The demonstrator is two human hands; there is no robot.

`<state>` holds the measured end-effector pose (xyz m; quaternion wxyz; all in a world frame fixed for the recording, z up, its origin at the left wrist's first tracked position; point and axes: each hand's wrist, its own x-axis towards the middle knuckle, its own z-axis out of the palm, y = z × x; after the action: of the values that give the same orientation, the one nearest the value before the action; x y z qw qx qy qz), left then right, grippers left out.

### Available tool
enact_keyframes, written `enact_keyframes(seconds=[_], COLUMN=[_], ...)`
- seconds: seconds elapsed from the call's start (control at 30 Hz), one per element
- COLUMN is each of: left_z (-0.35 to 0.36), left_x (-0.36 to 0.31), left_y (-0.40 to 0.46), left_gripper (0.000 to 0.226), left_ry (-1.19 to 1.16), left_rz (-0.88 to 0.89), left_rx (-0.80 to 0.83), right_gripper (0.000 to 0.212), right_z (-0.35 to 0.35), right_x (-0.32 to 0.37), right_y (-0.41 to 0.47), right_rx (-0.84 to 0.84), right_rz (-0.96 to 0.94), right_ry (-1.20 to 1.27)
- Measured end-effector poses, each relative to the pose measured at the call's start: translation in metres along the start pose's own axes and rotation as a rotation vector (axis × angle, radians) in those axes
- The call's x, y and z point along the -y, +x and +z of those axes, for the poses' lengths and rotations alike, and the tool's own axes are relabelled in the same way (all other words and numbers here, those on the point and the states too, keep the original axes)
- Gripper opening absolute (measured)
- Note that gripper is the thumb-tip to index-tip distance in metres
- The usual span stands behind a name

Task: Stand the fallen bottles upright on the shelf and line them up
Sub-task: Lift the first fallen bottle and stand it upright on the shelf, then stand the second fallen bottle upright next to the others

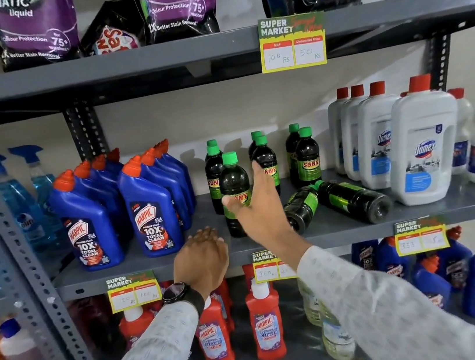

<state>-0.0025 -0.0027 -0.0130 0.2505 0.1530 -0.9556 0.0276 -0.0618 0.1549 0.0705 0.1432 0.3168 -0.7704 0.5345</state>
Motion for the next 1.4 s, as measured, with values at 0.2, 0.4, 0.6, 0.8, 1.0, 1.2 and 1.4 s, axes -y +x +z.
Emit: enact_keyframes(seconds=[0.2, 0.4, 0.6, 0.8, 1.0, 1.2, 1.4], left_z=[-0.009, 0.003, 0.005, 0.001, 0.002, -0.005, -0.005], left_x=[-0.007, -0.005, -0.006, -0.008, -0.007, -0.014, -0.013], left_y=[0.011, 0.011, 0.011, 0.009, 0.007, 0.006, 0.006], left_gripper=[0.094, 0.077, 0.071, 0.071, 0.075, 0.081, 0.076], left_ry=[0.173, 0.189, 0.105, 0.065, 0.051, 0.02, 0.009], left_rz=[0.102, 0.062, 0.004, -0.03, -0.032, -0.069, -0.081], left_rx=[0.113, 0.109, 0.102, 0.049, 0.057, 0.023, 0.047], right_gripper=[0.045, 0.045, 0.052, 0.034, 0.057, 0.085, 0.093], right_z=[-0.076, -0.1, -0.085, -0.089, -0.094, -0.084, -0.077], right_x=[0.007, -0.032, -0.053, -0.039, -0.041, -0.073, -0.084], right_y=[0.037, 0.036, 0.041, 0.042, 0.042, 0.004, 0.001], right_rx=[-0.019, 0.16, 0.22, 0.262, 0.041, -0.135, -0.144], right_rz=[0.022, 0.423, 0.733, 0.735, 0.423, 0.06, 0.042], right_ry=[-0.363, -0.384, -0.082, 0.098, 0.149, 0.0, -0.131])
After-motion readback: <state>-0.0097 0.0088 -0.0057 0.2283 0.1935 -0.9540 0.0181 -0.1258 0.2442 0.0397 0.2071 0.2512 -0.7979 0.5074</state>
